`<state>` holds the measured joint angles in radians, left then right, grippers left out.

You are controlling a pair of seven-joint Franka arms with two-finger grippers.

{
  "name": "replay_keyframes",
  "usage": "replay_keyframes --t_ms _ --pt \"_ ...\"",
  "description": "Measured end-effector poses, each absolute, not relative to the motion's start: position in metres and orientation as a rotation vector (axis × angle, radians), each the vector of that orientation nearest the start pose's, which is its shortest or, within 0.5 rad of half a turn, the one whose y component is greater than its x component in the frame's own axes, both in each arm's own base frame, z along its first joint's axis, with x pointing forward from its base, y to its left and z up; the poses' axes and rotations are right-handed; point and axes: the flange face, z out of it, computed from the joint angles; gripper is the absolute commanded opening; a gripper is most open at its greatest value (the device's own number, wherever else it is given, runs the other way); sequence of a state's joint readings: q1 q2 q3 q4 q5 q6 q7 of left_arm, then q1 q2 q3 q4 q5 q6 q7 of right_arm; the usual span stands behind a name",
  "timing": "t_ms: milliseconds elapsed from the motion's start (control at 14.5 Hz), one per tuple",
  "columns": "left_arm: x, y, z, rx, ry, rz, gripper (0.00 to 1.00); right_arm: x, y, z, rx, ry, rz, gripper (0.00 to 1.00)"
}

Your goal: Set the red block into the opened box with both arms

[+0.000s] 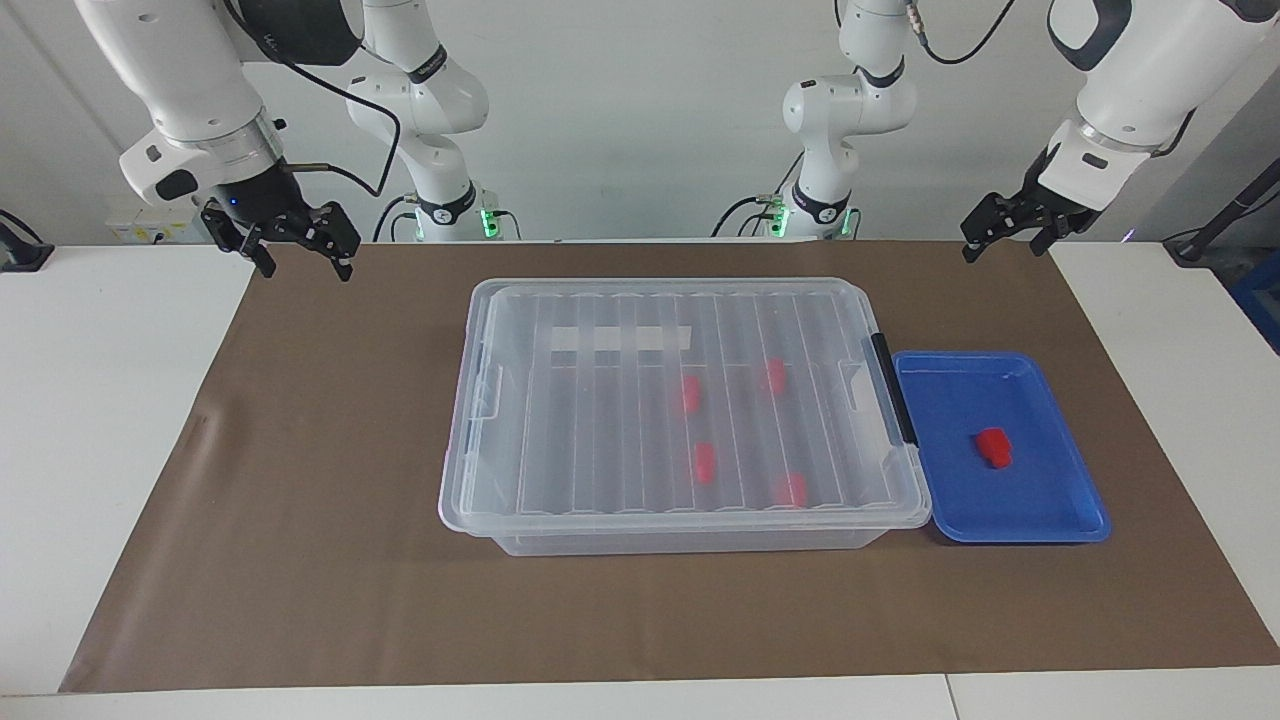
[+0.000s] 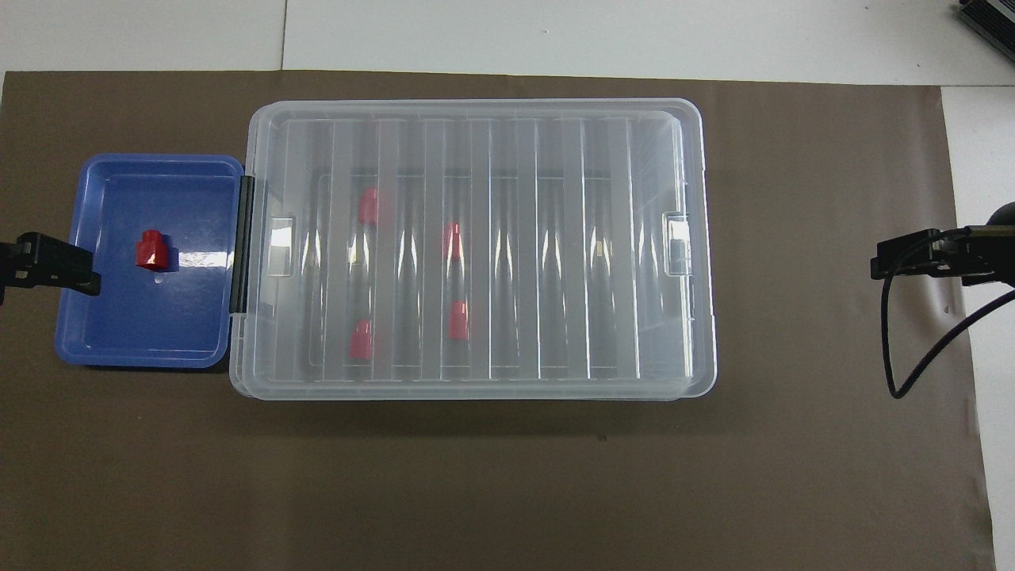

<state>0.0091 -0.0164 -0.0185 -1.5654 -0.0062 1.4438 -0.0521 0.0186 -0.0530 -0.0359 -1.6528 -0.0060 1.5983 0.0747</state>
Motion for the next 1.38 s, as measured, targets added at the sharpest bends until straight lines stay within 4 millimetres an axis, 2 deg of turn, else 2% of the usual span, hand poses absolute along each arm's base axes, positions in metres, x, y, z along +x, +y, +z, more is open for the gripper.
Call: replay_keyframes --t_ms 483,690,1103,1379 --pt "0.536 -0.006 0.625 -3.139 -0.066 0.165 1.0 0.542 -0.01 0.616 -3.141 0.143 -0.027 1.0" --pt "0.536 -0.006 0.626 -3.139 -0.066 0.164 1.0 0.55 0.001 0.602 -3.137 0.113 -0.105 1.0" --pt "0.535 -0.006 0.628 -3.139 -0.069 0.158 1.0 0.564 0.079 0.539 -3.098 -0.064 -0.212 1.0" --pt "0.535 0.0 0.629 -3.14 -0.089 0.146 1.0 0.581 0.124 0.487 -3.09 -0.107 -0.22 1.0"
